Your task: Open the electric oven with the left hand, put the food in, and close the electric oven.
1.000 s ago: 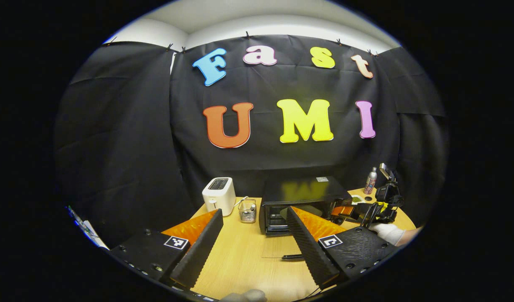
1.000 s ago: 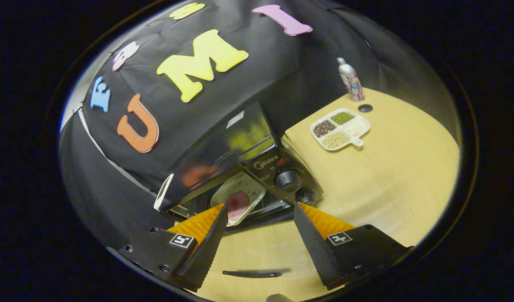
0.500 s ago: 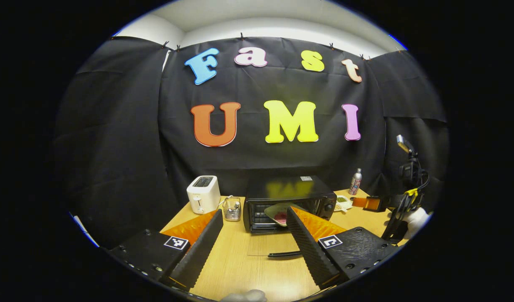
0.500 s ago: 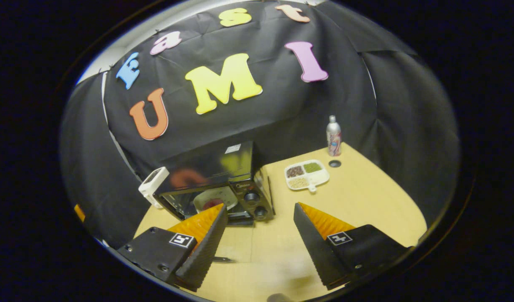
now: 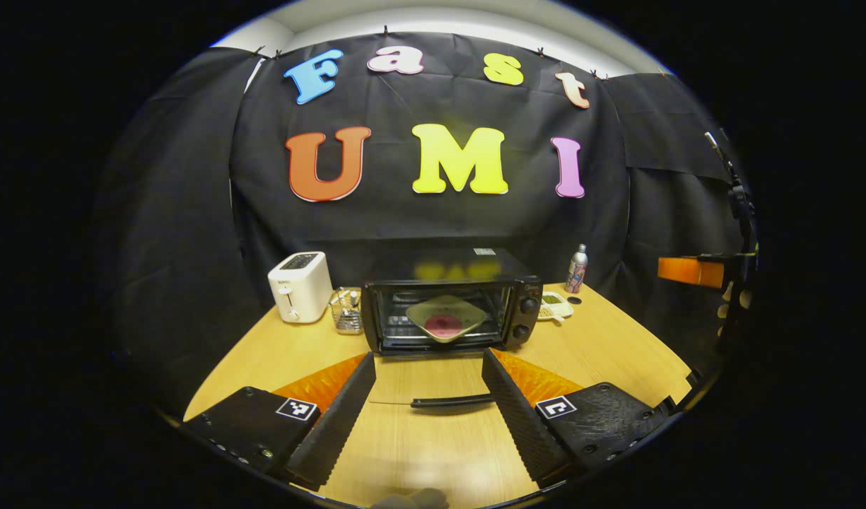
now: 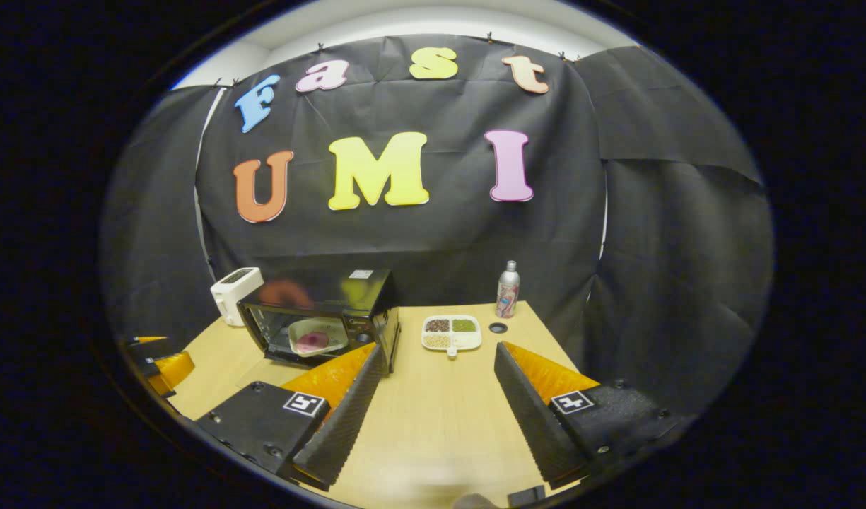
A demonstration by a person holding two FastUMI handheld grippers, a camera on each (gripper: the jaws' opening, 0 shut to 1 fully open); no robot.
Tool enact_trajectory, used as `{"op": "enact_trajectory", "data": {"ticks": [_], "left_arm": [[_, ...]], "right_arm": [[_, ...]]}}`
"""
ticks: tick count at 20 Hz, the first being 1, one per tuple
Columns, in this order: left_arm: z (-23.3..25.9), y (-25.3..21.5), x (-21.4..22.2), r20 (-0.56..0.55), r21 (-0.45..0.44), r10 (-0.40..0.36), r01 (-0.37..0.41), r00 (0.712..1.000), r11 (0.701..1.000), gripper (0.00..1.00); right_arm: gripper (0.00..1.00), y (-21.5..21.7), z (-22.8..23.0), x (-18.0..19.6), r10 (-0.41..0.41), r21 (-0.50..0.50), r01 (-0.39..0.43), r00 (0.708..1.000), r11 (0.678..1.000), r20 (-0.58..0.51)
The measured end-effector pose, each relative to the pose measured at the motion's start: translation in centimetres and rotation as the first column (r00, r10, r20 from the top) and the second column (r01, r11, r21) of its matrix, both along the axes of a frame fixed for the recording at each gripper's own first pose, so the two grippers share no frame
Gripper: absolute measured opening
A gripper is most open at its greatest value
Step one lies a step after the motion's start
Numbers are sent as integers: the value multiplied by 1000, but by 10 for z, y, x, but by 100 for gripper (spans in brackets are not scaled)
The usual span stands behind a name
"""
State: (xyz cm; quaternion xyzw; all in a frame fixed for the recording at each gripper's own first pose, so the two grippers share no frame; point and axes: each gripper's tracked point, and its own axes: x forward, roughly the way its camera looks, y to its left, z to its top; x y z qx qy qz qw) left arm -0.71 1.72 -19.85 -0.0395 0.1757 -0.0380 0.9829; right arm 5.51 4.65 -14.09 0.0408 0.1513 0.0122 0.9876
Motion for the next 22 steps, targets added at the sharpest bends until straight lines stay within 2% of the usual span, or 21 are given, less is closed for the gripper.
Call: {"op": "enact_trajectory", "data": {"ticks": [5, 7, 8, 12, 14, 16, 17, 19, 22], "left_arm": [[-67, -30, -2, -130, -44, 12, -18, 991, 999, 97], [-93, -32, -5, -181, -7, 27, -28, 983, 1000, 97], [-106, -36, -6, -200, 6, 26, -26, 979, 1000, 97], [-148, -48, -10, -278, 23, 18, -12, 960, 1000, 97], [-161, -56, -10, -301, 19, 11, -6, 954, 1000, 97], [-168, -63, -6, -315, 12, 4, -1, 949, 1000, 97], [-171, -65, -4, -319, 10, 1, 2, 948, 1000, 97], [-178, -70, 5, -322, 9, -7, 10, 947, 1000, 97], [-186, -70, 14, -332, 19, -6, 13, 943, 1000, 97]], "right_arm": [[96, -27, 18, -19, 34, -70, -32, 999, 997, 27], [96, -40, 21, -24, 34, -89, -32, 999, 996, 23], [100, -46, 23, -26, 32, -89, -30, 999, 996, 23], [100, -68, 19, -36, 15, -102, -15, 1000, 995, -1], [97, -77, 13, -41, 3, -123, -5, 1000, 992, -21], [100, -82, 11, -43, -2, -131, -2, 1000, 991, -31], [97, -84, 10, -44, -6, -135, 2, 999, 991, -36], [100, -88, 12, -43, -16, -133, 11, 999, 991, -37], [97, -89, 13, -39, -24, -132, 19, 999, 991, -38]]}}
